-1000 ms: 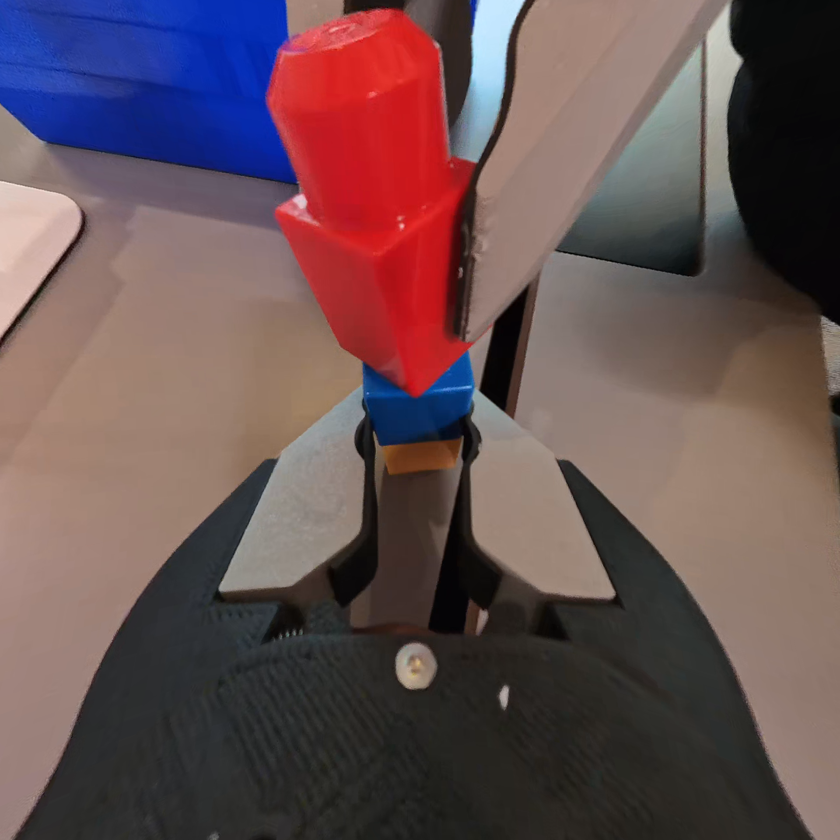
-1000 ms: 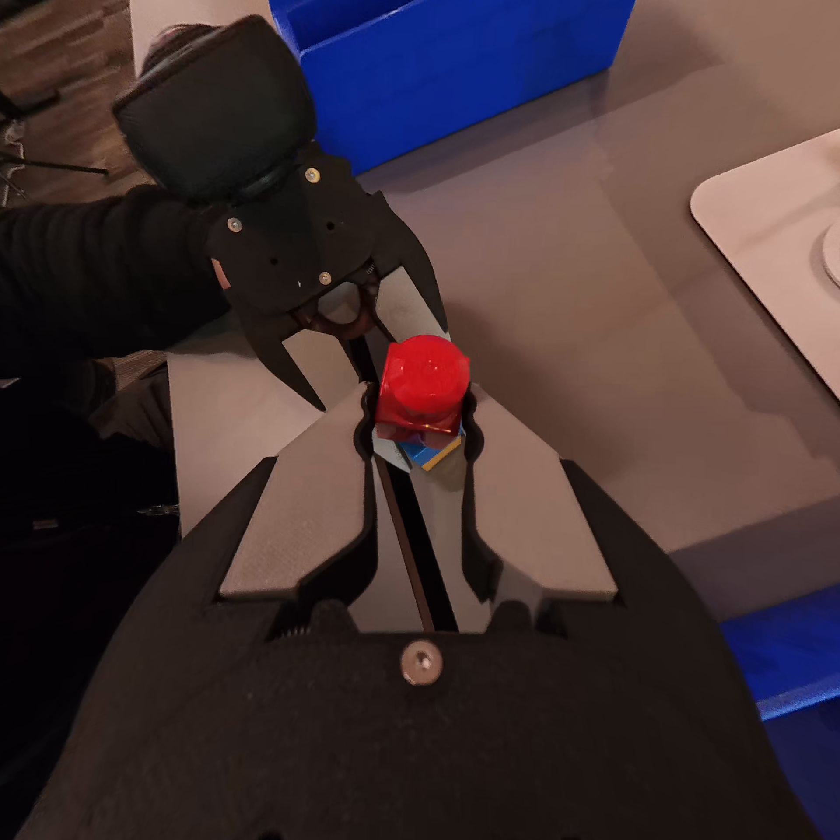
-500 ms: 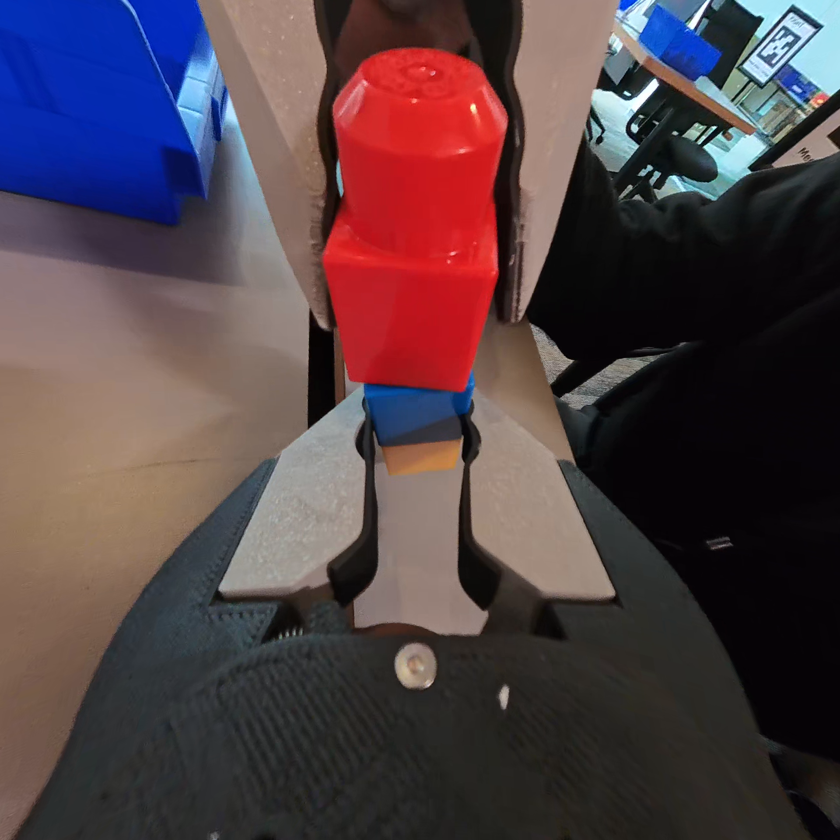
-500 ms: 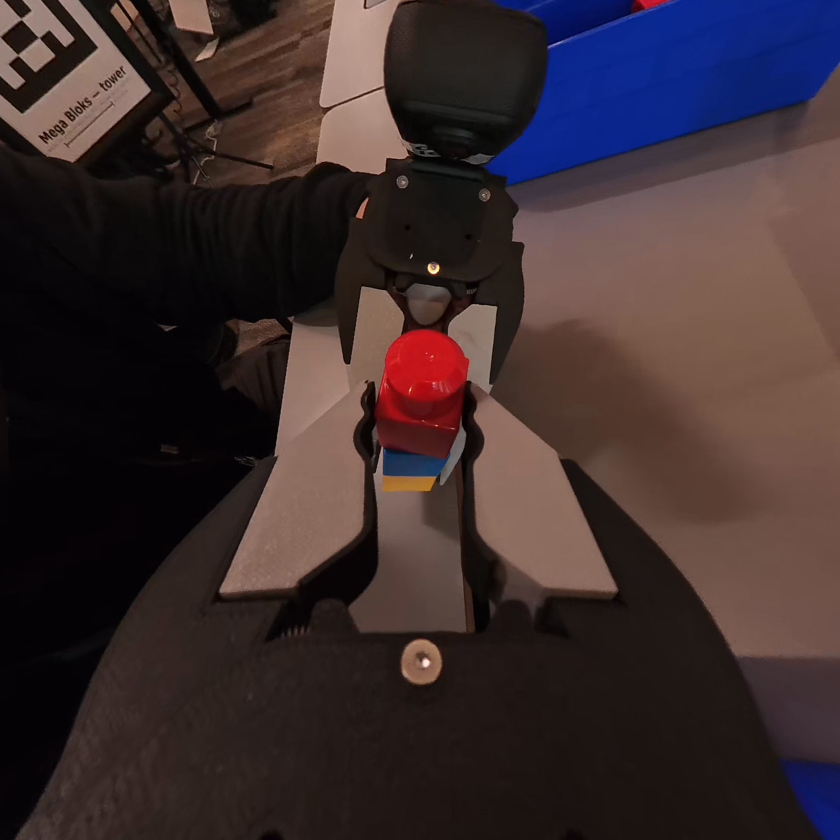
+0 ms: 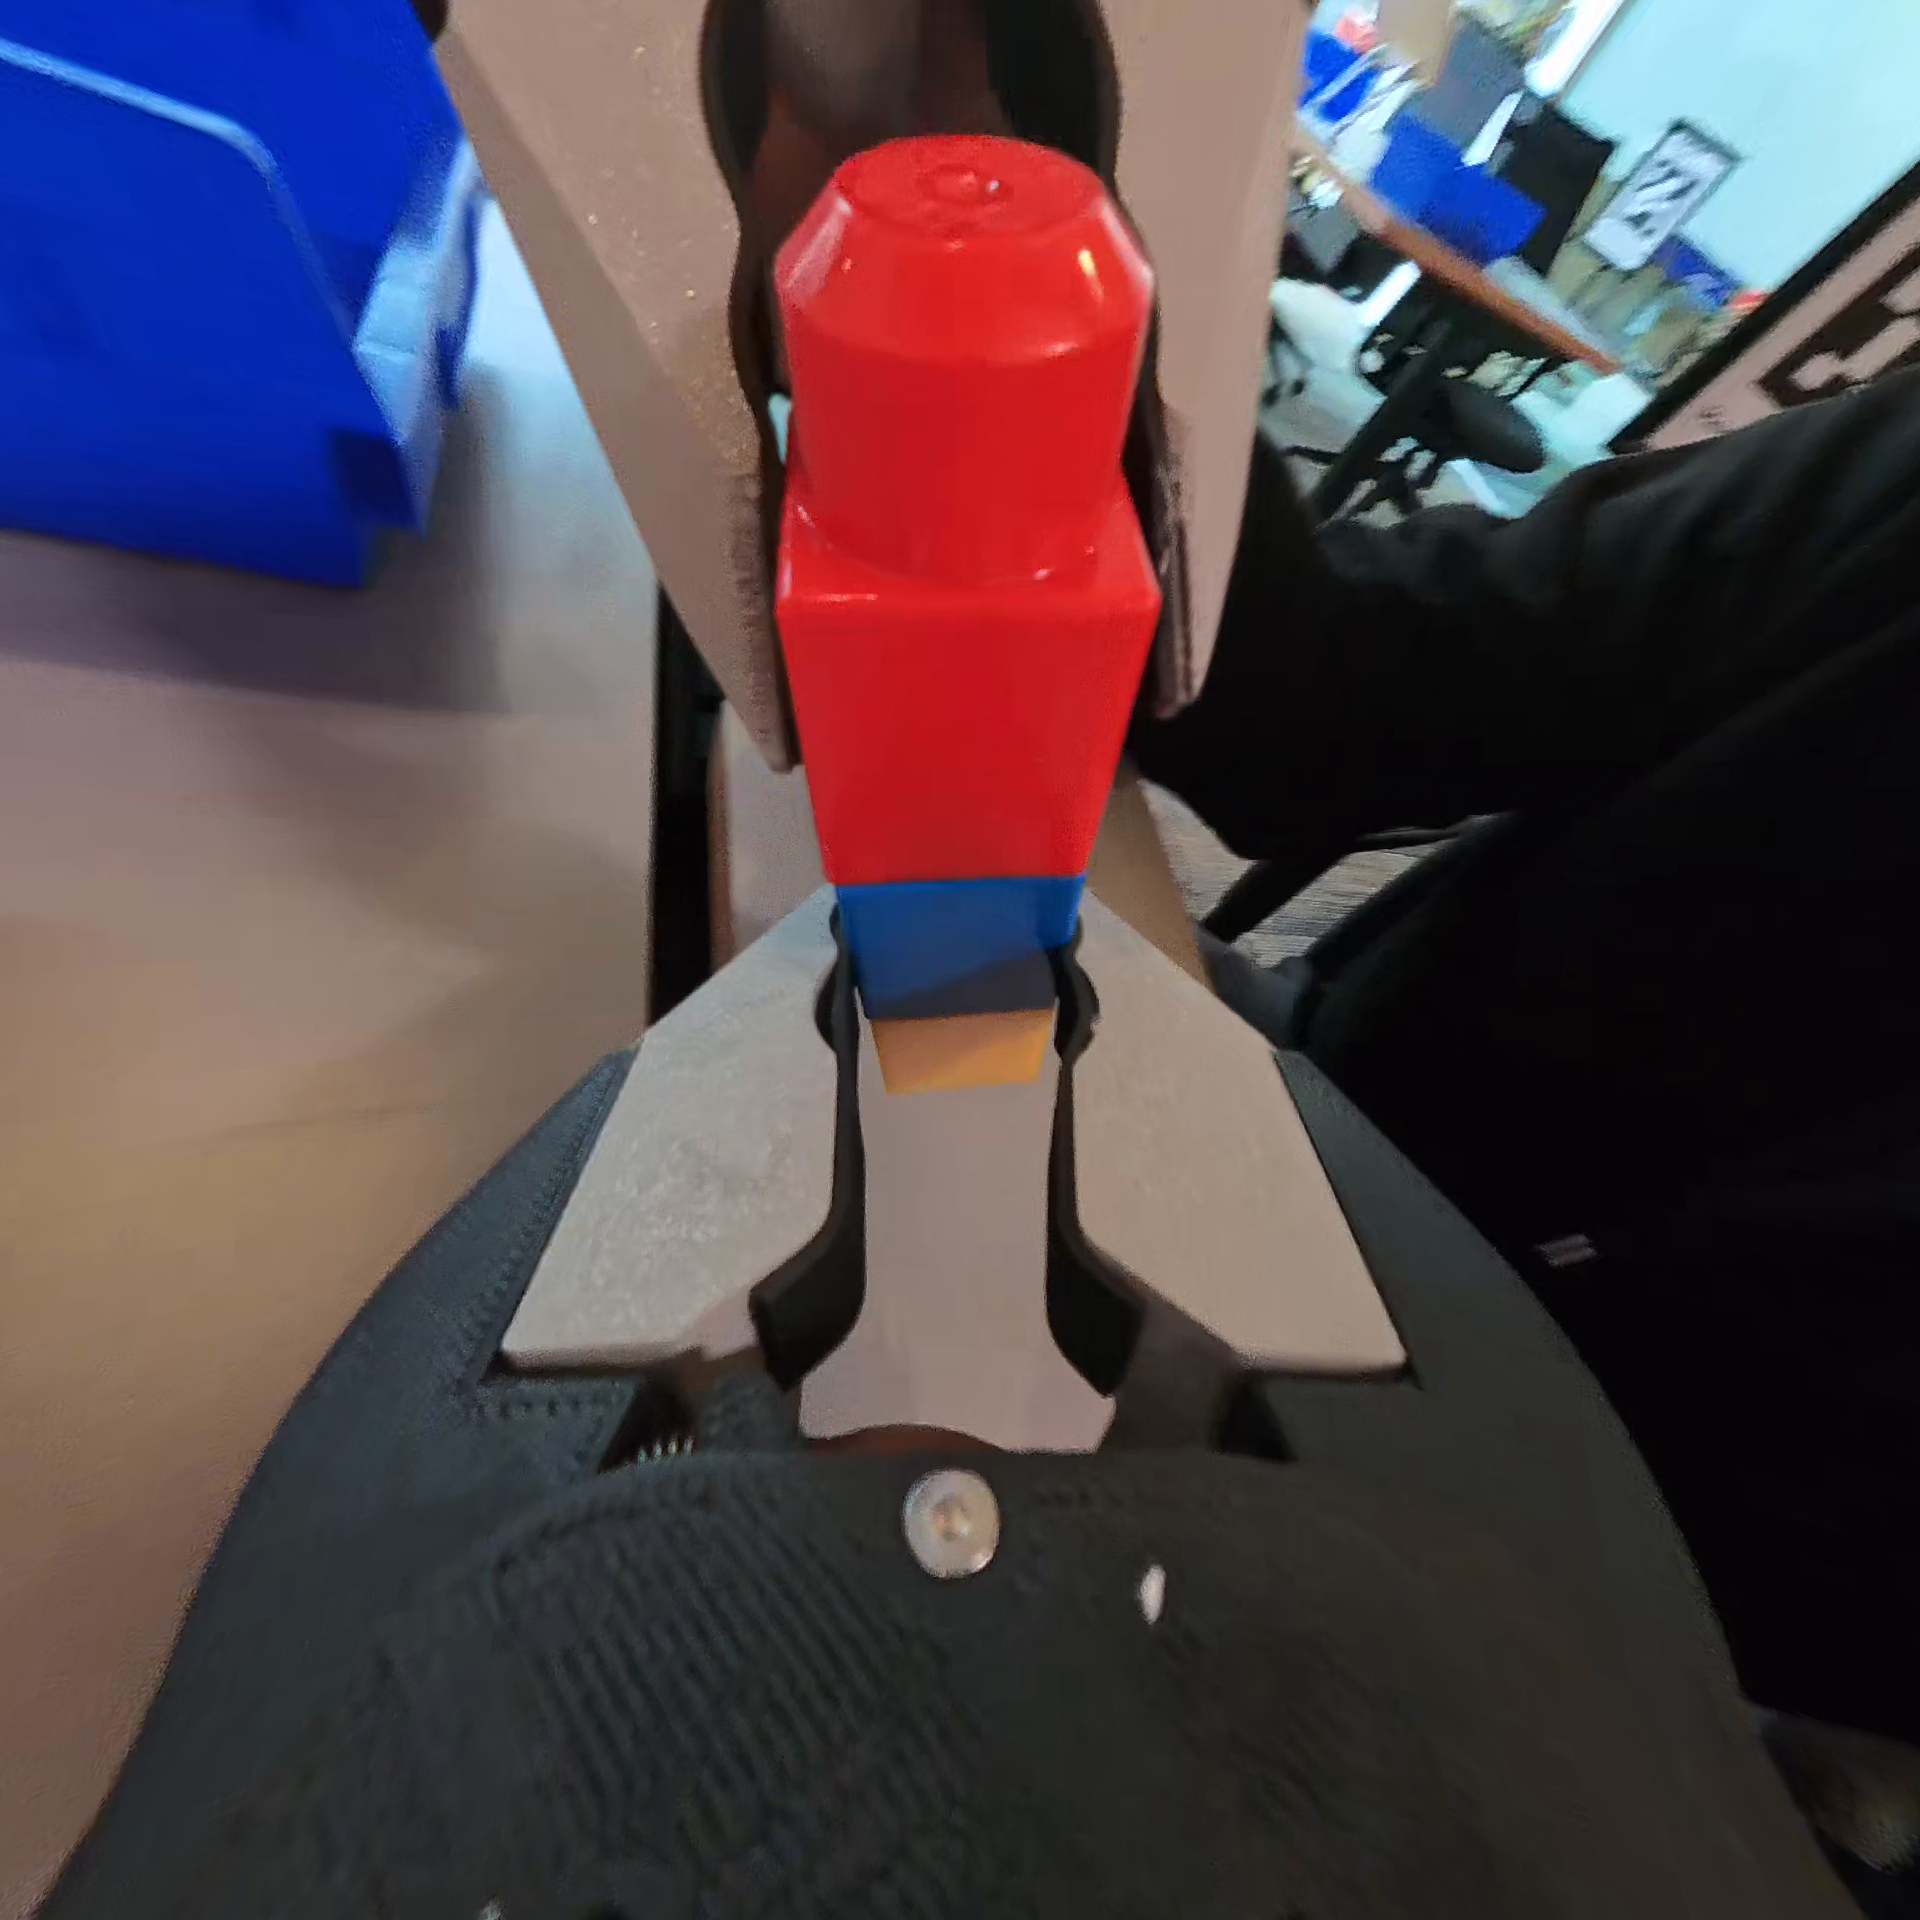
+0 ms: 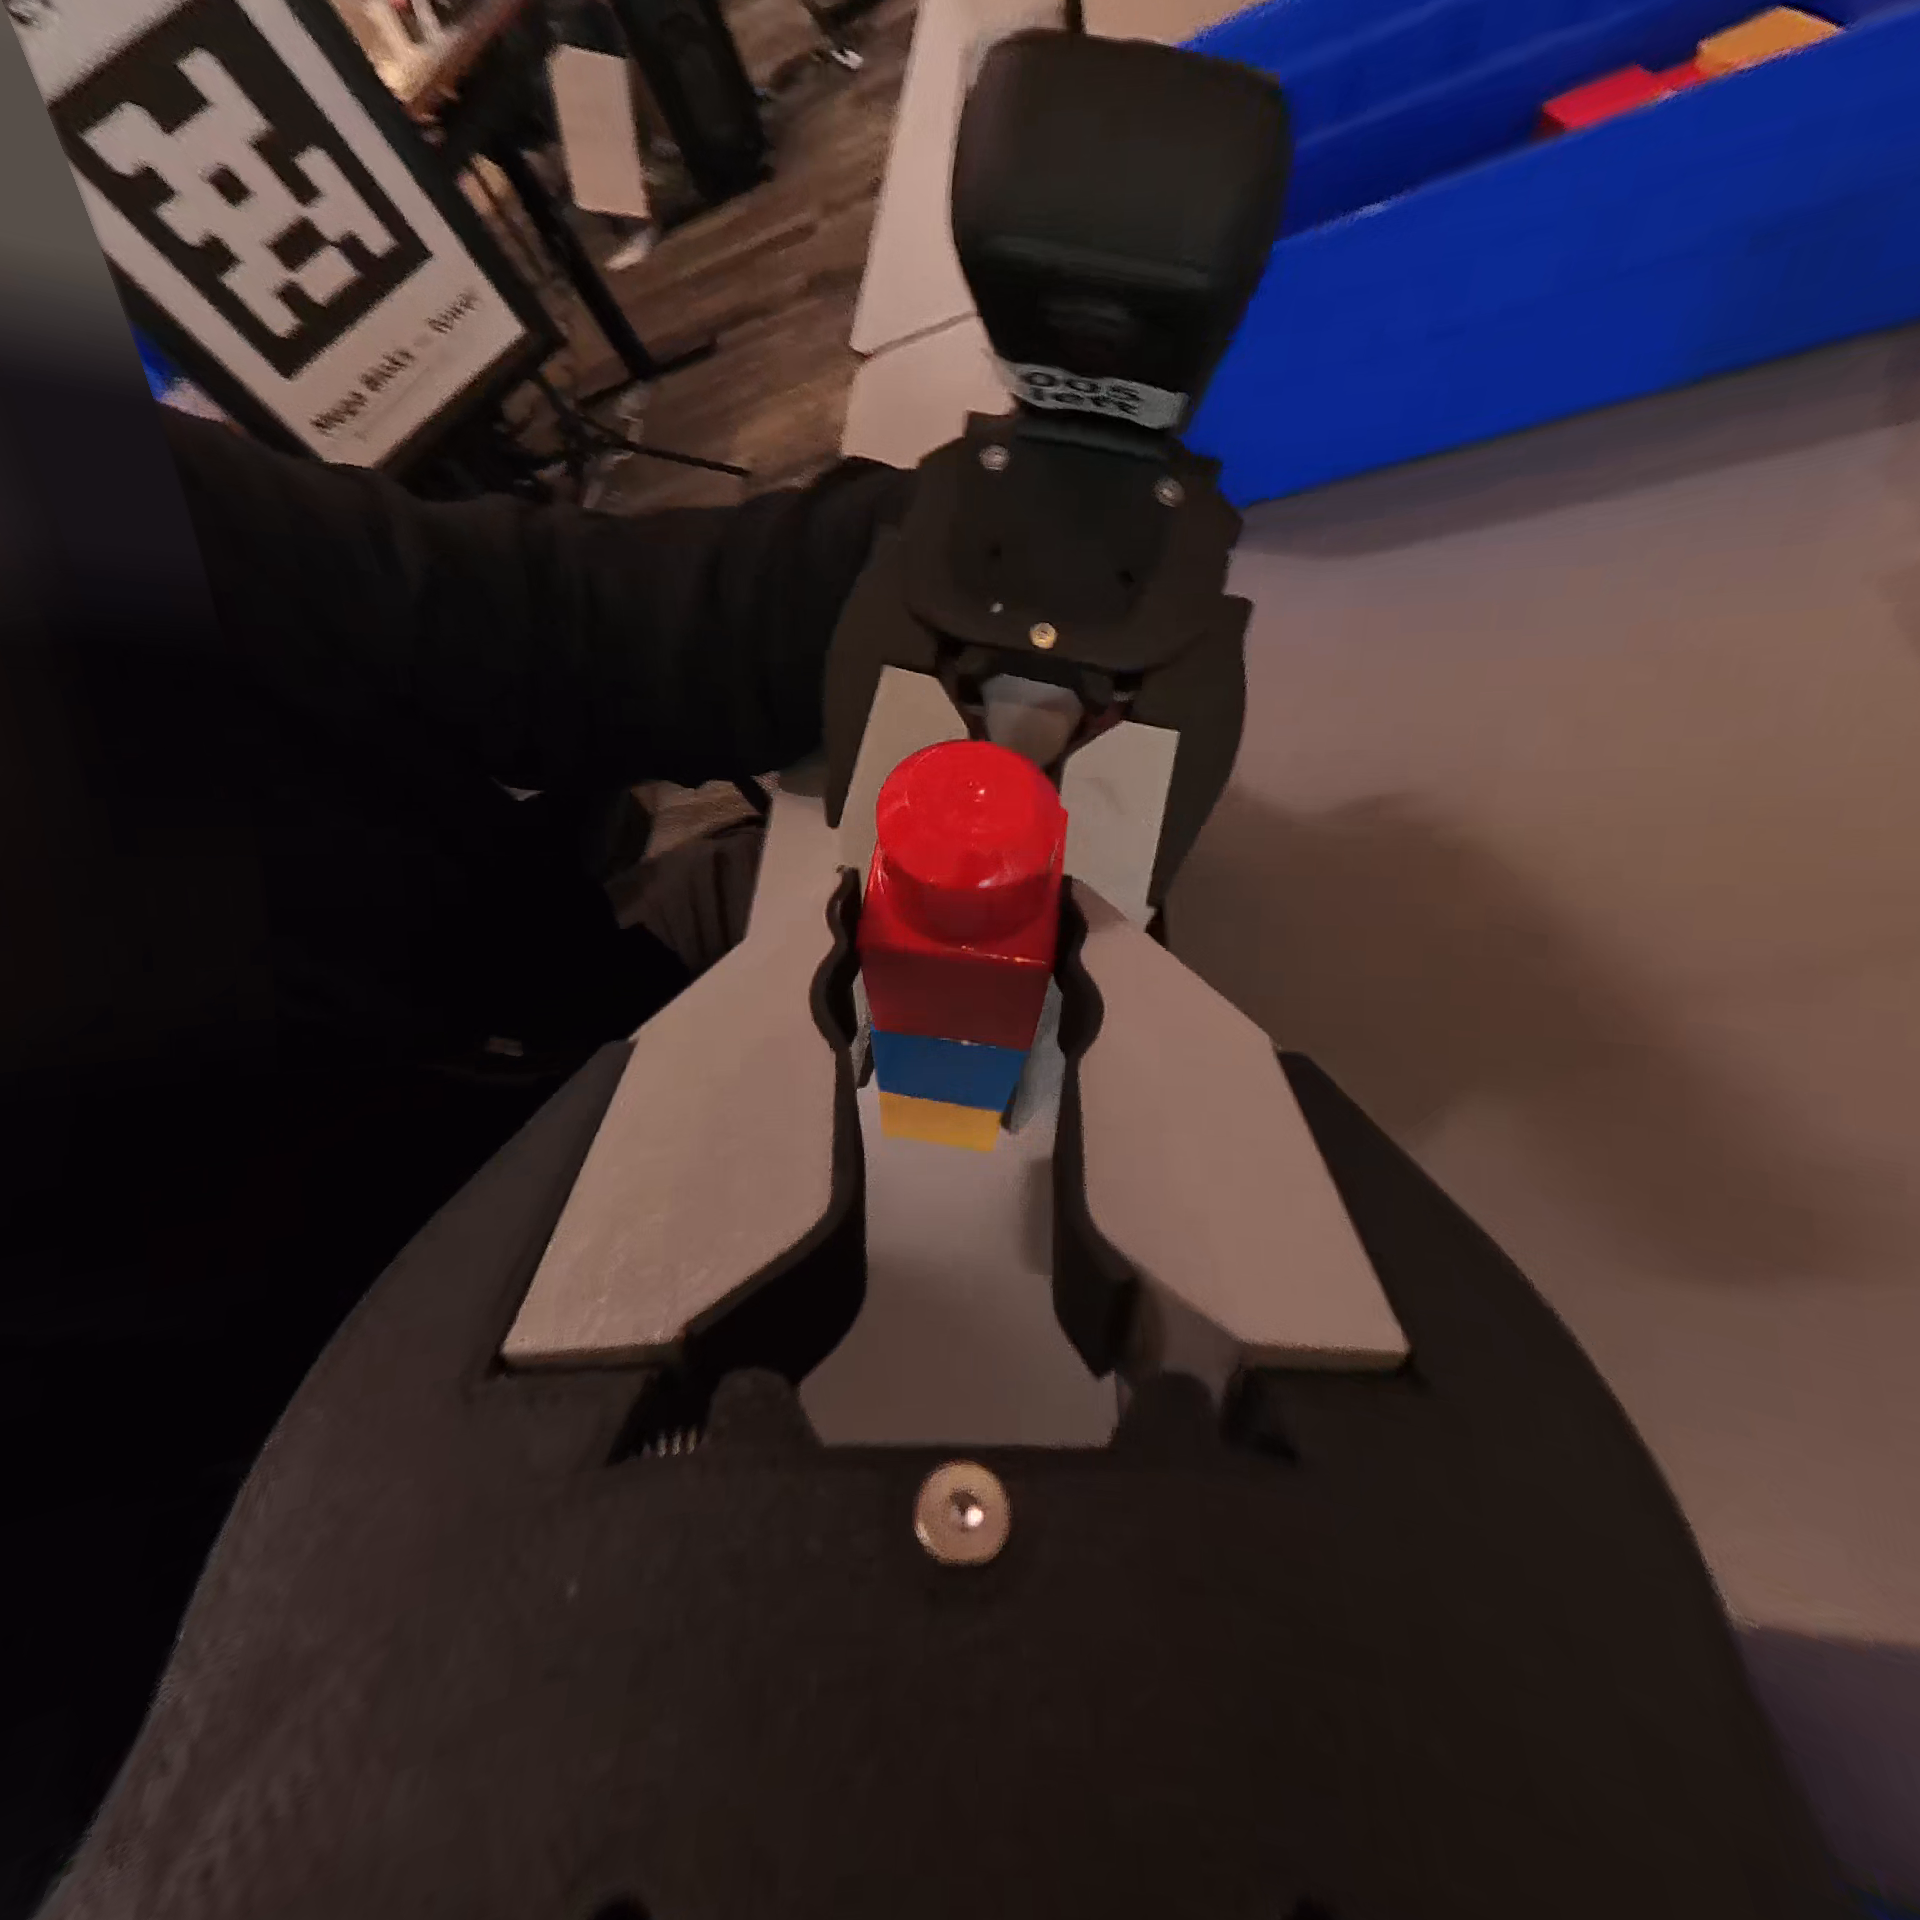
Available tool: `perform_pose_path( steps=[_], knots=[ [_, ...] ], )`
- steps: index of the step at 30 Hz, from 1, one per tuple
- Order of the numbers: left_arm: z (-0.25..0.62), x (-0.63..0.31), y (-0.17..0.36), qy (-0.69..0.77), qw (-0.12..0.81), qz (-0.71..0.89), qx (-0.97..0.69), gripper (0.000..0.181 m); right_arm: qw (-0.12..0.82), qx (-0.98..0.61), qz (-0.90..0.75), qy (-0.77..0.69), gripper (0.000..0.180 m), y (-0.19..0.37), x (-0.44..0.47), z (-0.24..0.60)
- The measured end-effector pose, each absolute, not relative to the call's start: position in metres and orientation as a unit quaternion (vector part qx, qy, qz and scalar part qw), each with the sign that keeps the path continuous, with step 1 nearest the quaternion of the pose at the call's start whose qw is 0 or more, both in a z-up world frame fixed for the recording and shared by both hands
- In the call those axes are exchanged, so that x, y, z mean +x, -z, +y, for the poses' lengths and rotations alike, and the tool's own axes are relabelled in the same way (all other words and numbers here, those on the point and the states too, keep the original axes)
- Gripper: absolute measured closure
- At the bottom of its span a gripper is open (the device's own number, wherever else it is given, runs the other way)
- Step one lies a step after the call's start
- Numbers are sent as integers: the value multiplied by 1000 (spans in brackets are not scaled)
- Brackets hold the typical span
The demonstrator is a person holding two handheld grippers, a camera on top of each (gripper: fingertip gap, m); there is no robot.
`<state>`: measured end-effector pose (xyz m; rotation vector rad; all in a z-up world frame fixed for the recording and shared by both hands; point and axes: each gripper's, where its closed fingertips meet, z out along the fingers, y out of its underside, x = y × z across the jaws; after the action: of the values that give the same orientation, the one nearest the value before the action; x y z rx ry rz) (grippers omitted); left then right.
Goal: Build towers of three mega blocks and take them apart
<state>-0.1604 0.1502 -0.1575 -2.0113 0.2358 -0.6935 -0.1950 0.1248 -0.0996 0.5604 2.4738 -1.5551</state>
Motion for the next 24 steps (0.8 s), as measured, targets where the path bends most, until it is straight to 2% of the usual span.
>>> perform_pose_path(
  steps=[7, 24],
  knots=[
    [147, -151, 150, 315, 487, 108, -807, 147, 116, 176, 814, 541, 146, 94, -189, 123],
    [154, -167, 164, 274, 474, 72, -834, 147, 106, 225, 819, 517, 146, 108, -201, 130]
  ],
)
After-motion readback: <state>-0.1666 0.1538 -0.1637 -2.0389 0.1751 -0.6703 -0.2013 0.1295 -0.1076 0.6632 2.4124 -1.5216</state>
